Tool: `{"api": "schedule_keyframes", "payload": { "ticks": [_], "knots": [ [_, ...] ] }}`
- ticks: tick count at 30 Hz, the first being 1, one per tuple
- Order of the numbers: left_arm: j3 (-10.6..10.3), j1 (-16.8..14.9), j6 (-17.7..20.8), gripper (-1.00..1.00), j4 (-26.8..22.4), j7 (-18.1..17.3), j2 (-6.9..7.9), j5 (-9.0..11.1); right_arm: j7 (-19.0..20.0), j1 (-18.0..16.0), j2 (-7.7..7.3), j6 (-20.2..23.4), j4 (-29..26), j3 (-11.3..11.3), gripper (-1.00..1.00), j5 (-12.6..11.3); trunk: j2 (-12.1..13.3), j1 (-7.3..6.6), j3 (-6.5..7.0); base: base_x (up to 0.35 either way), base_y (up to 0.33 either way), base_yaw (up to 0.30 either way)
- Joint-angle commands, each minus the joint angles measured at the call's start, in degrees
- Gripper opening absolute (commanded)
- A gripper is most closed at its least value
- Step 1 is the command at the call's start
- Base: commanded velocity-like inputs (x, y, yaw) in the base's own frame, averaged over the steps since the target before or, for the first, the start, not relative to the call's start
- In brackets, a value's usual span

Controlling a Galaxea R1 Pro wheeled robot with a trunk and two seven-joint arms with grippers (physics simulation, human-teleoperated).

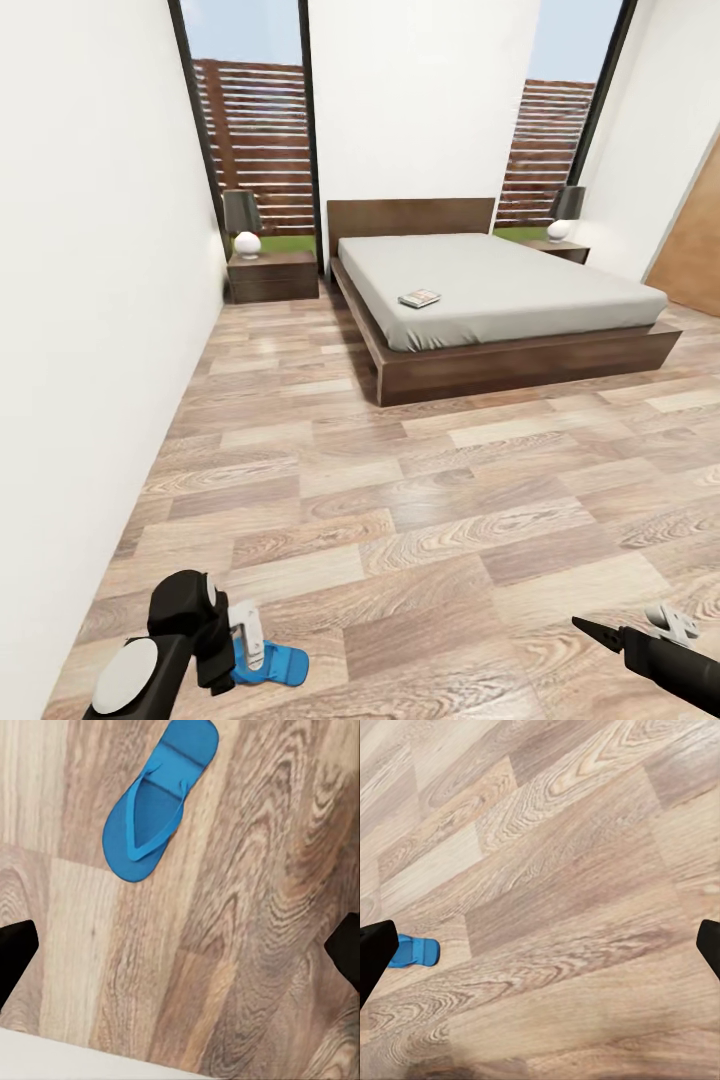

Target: In the bedroom, move the book from the bed onto either nightstand, and place the two sandals side by side next to the bed.

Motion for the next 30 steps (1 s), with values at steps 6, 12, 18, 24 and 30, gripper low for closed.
{"api": "schedule_keyframes", "payload": {
  "ticks": [6, 12, 18, 24, 30],
  "knots": [
    [-0.01, -0.03, 0.52, 1.0, -0.03, 6.18, -1.68, -0.11, 0.0, 0.01, 0.0, 0.38, -0.05, -0.08, 1.0, -0.26, -0.02, -0.01, -0.04, 0.0, 0.0, 0.0],
    [-0.08, -0.03, 0.26, 1.0, 0.24, 12.14, -1.97, -0.34, 0.0, 0.01, 0.0, 0.34, -0.05, -0.06, 1.0, -0.26, -0.02, -0.01, -0.04, 0.0, 0.0, 0.0],
    [-0.11, -0.03, 0.16, 1.0, 0.3, 13.12, -1.93, -0.54, 0.0, 0.01, 0.0, 0.33, -0.05, -0.08, 1.0, -0.26, -0.02, -0.01, -0.04, 0.0, 0.0, 0.0],
    [-3.31, -0.03, 0.15, 1.0, 0.33, 13.02, -1.86, -2.65, 0.0, 0.01, 0.0, 0.36, -0.05, -0.09, 1.0, -0.26, -0.02, -0.01, -0.04, 0.0, 0.0, 0.0],
    [-8.08, -0.03, 0.22, 1.0, 0.41, 12.88, -1.84, -4.43, 0.0, 0.01, 0.0, 0.38, -0.05, -0.14, 1.0, -0.26, -0.02, -0.01, -0.04, 0.0, 0.0, 0.0]
  ]
}}
